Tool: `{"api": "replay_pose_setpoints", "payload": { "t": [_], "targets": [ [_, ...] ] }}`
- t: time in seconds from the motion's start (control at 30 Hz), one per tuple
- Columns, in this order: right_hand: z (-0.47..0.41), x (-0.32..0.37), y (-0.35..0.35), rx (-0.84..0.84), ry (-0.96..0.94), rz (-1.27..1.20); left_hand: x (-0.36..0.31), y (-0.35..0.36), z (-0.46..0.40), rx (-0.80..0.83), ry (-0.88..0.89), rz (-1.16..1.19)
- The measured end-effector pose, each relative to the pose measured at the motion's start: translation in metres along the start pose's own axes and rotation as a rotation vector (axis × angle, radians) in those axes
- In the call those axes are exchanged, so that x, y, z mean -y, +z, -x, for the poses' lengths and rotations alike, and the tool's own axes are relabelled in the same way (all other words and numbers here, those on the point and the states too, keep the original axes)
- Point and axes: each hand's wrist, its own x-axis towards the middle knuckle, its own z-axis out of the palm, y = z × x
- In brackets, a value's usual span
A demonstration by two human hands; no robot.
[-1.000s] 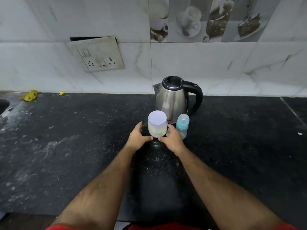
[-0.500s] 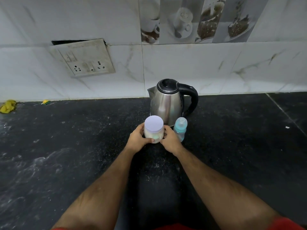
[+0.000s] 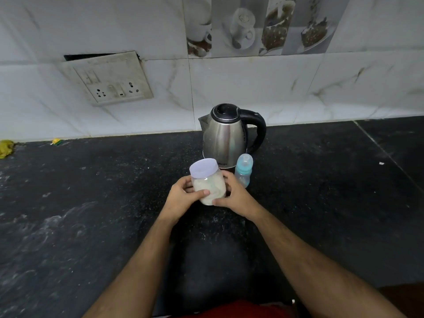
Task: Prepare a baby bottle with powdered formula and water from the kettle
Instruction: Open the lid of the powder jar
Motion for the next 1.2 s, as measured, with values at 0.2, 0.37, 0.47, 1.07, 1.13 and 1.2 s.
{"api": "replay_pose_setpoints", "payload": {
  "t": [0.2, 0.37, 0.47, 1.07, 1.13, 1.2],
  "targets": [
    [0.019, -0.001, 0.015, -0.108, -0.07, -0.107, -0.011, 0.017, 0.023, -0.019, -0.02, 0.059],
    [0.04, 0.003, 0.021, -0.122, -0.031, -0.184, -0.021, 0.014, 0.039, -0.039, -0.019, -0.003],
    [0.053, 0.012, 0.024, -0.082, 0.002, -0.219, -0.043, 0.005, 0.037, -0.026, 0.052, 0.063],
    [0.066, 0.048, 0.042, -0.17, 0.01, -0.119, -0.089, 0.005, 0.028, 0.21, 0.133, -0.03],
    [0.067, 0.05, 0.043, -0.192, 0.001, -0.089, -0.092, 0.007, 0.031, 0.185, 0.155, -0.027],
    [0.067, 0.052, 0.044, -0.209, -0.009, -0.079, -0.098, 0.007, 0.034, 0.171, 0.172, -0.03]
  ]
}}
